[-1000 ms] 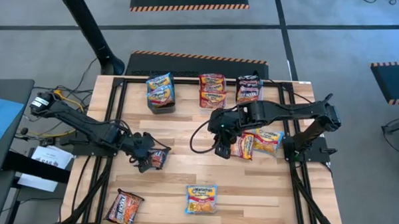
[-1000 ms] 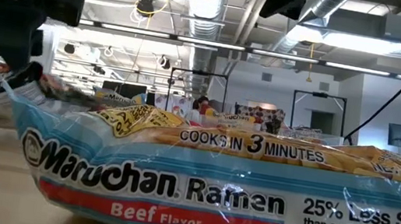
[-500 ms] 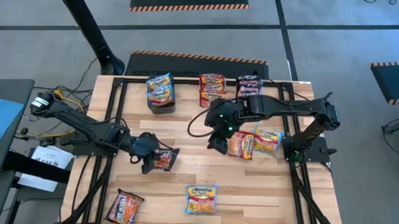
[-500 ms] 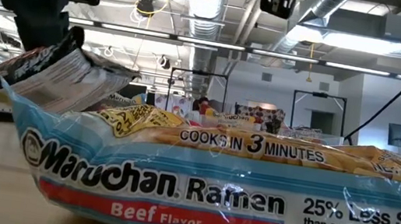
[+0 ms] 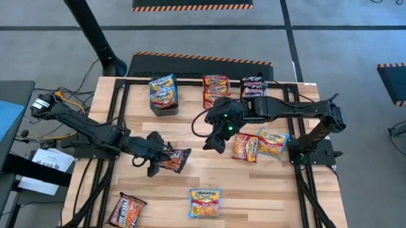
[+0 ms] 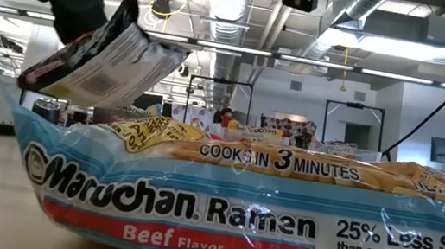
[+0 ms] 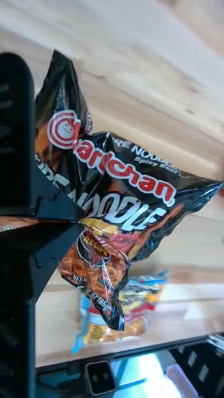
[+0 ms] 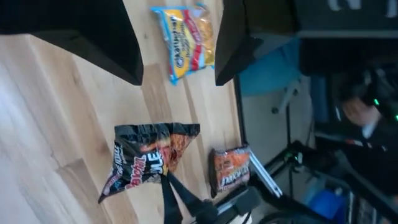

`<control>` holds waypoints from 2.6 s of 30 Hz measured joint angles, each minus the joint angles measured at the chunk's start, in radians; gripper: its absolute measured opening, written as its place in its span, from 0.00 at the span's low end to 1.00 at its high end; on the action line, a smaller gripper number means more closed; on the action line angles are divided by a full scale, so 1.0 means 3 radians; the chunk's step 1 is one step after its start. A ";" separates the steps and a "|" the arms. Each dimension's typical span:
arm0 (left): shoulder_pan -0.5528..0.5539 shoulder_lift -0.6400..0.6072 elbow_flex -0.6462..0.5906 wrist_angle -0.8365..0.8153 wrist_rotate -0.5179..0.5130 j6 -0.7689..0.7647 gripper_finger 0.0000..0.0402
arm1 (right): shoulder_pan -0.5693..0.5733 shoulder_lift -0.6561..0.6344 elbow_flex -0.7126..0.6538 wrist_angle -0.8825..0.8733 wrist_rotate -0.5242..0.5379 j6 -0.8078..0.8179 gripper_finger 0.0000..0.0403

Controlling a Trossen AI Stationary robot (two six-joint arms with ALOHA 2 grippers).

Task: Sort Maruchan noodles
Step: Put the black noodle pack into the right transparent bin

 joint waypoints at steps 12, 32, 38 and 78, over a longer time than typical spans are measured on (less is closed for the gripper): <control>0.0000 -0.0001 0.0001 0.0440 -0.0147 0.0439 0.00 | -0.0038 0.0200 -0.0011 -0.0135 0.0013 0.0389 0.57; 0.0001 -0.0001 0.0003 0.0368 -0.0146 0.0445 0.00 | -0.0108 0.0853 -0.0002 0.0209 -0.0244 -0.0366 0.57; 0.0001 -0.0001 0.0004 0.0378 -0.0139 0.0391 0.00 | -0.0152 0.0882 -0.0006 0.0358 -0.0131 -0.0568 0.57; 0.0009 -0.0005 0.0688 0.0577 -0.0302 0.0867 0.00 | 0.0287 0.1426 0.0004 0.1304 0.0642 -0.2724 0.57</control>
